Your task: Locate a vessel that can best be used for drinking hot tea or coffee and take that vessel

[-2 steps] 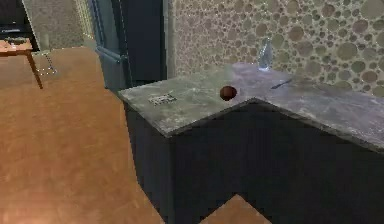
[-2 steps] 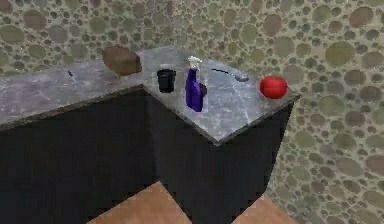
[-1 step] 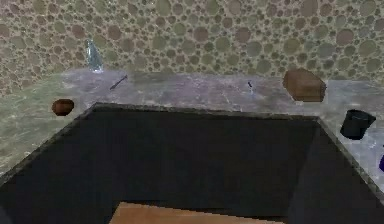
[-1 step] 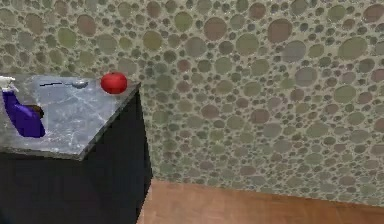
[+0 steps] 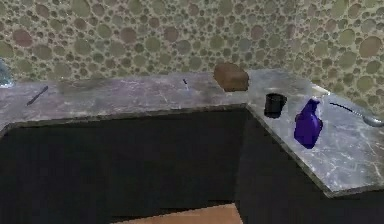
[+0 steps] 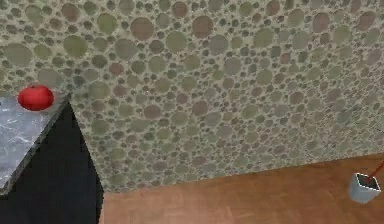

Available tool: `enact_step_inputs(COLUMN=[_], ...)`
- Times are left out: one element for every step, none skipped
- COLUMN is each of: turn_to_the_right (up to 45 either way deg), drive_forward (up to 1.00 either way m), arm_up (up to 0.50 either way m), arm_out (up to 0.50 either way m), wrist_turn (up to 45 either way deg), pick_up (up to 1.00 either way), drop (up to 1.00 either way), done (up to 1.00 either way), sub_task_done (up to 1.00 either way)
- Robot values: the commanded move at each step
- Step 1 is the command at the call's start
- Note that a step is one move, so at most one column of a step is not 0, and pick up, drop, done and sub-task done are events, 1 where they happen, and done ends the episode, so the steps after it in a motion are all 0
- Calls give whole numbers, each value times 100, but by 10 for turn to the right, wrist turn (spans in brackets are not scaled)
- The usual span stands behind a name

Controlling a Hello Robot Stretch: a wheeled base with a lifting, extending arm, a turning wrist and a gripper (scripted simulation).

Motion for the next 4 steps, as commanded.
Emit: enact_step_inputs(turn_to_the_right=[0, -420, 0, 0], drive_forward=[50, 0, 0, 0], arm_up=[0, 0, 50, 38], arm_out=[0, 0, 0, 0], wrist_turn=[0, 0, 0, 0], pick_up=[0, 0, 0, 0], drop=[0, 0, 0, 0], done=[0, 0, 0, 0], sub_task_done=[0, 0, 0, 0])
